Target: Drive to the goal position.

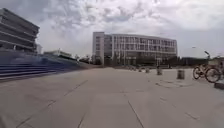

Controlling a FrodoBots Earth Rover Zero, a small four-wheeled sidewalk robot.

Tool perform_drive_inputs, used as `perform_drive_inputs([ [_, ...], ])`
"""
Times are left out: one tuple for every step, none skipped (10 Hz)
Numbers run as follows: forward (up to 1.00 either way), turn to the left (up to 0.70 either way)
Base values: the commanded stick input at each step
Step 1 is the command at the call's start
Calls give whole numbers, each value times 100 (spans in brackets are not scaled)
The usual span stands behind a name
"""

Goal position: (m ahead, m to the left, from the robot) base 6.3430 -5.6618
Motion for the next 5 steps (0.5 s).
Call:
perform_drive_inputs([
  [70, 0],
  [70, 0],
  [70, 0],
  [70, 0],
  [70, 0],
])
